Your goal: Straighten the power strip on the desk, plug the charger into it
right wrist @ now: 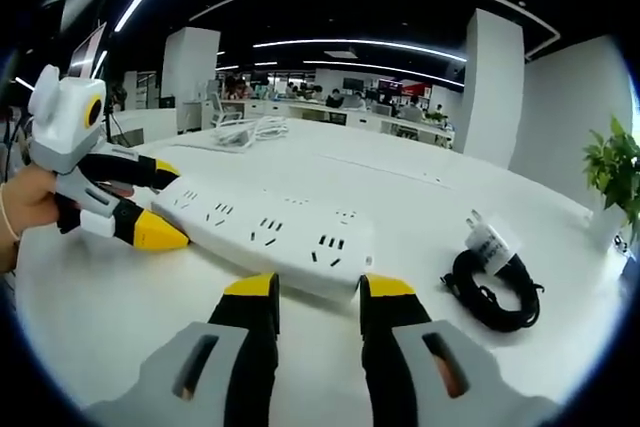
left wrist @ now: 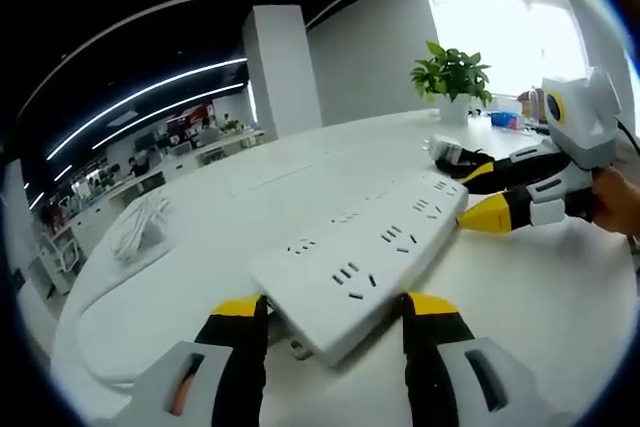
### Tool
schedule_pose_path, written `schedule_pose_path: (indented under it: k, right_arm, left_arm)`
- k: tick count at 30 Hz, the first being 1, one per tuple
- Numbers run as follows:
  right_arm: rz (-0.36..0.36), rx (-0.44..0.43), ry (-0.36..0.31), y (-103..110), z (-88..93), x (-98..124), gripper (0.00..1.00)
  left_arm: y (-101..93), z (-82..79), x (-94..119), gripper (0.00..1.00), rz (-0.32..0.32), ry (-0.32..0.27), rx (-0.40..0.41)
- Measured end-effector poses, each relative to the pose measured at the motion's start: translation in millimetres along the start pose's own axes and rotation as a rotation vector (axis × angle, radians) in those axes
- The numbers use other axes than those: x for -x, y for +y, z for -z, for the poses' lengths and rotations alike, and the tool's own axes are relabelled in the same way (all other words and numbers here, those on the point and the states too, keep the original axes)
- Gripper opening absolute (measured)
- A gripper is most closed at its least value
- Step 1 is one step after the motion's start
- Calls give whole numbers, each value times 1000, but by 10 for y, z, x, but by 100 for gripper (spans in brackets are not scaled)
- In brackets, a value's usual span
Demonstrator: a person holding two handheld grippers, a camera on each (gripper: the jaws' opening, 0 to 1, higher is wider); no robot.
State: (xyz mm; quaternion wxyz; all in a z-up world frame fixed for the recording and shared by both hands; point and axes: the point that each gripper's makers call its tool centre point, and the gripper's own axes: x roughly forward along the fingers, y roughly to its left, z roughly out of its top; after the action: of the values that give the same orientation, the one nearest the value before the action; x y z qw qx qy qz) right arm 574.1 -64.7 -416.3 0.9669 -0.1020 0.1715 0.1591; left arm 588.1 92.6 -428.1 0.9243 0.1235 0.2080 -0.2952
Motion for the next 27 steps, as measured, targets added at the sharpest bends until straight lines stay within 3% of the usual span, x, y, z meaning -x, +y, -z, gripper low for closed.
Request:
schedule_pose_path:
  k: [27]
  right_arm:
    - [26,-16,1,-71,6,2,30]
  left_arm:
    - [-29,-55,-101,54,38,-6,-17]
